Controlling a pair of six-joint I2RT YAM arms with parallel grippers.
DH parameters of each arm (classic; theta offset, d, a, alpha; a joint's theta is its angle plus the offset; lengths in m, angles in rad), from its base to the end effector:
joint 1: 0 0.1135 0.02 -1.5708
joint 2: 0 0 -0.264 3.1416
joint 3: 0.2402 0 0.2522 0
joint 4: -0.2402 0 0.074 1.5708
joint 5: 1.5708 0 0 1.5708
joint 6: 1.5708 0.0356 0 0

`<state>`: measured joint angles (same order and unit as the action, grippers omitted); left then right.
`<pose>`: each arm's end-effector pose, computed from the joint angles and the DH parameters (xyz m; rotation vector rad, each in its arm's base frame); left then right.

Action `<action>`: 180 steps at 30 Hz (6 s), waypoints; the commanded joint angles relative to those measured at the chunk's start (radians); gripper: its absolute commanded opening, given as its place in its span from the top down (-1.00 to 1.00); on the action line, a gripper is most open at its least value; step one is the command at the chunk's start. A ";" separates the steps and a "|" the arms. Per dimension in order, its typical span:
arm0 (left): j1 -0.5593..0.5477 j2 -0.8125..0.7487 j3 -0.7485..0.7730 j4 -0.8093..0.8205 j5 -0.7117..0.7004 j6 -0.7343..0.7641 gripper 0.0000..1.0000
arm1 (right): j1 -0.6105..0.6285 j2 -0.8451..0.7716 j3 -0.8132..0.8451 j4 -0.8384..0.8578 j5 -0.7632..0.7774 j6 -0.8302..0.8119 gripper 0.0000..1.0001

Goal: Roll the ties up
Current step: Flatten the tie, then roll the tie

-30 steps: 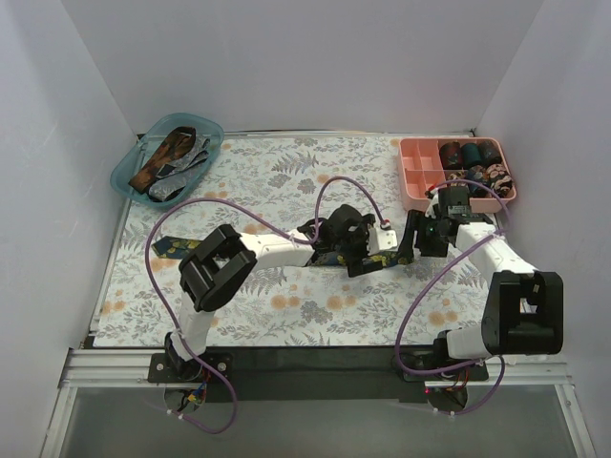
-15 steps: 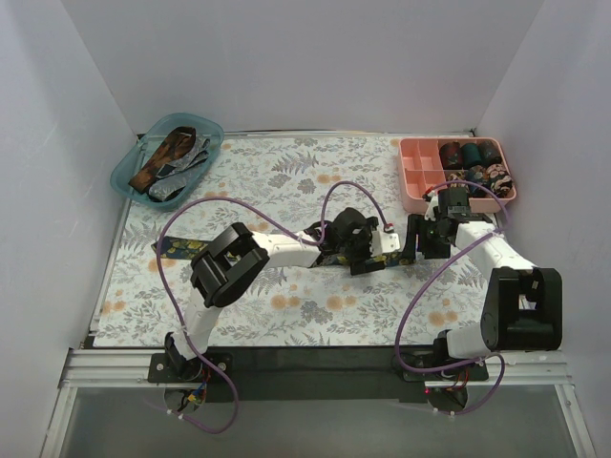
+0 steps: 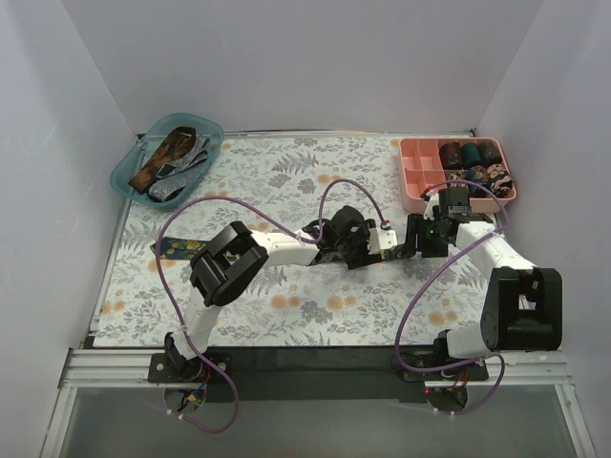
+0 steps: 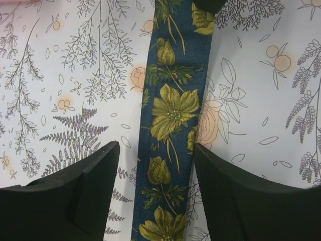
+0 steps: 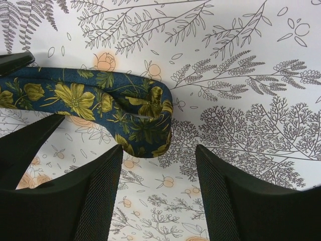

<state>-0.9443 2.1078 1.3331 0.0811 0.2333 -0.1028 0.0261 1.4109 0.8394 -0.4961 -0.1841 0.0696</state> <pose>0.2605 -0.3739 0.1424 1.0879 2.1119 -0.7970 0.2688 0.0135 0.1966 -0.0052 2.6356 0.2753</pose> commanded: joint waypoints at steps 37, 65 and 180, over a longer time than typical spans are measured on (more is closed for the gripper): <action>0.032 -0.014 0.037 -0.049 0.037 -0.060 -0.09 | -0.077 0.204 0.053 0.214 -0.135 -0.065 0.84; 0.071 -0.032 0.043 -0.066 0.058 -0.457 0.77 | -0.052 0.195 0.072 0.160 -0.026 -0.065 0.97; 0.093 -0.098 -0.028 -0.020 0.050 -0.940 0.32 | 0.202 0.085 -0.249 0.631 -0.155 0.694 0.30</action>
<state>-0.8524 2.0087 1.2831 0.0490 0.2737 -1.0401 0.2348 1.4929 0.6052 0.1310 -0.3206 0.7547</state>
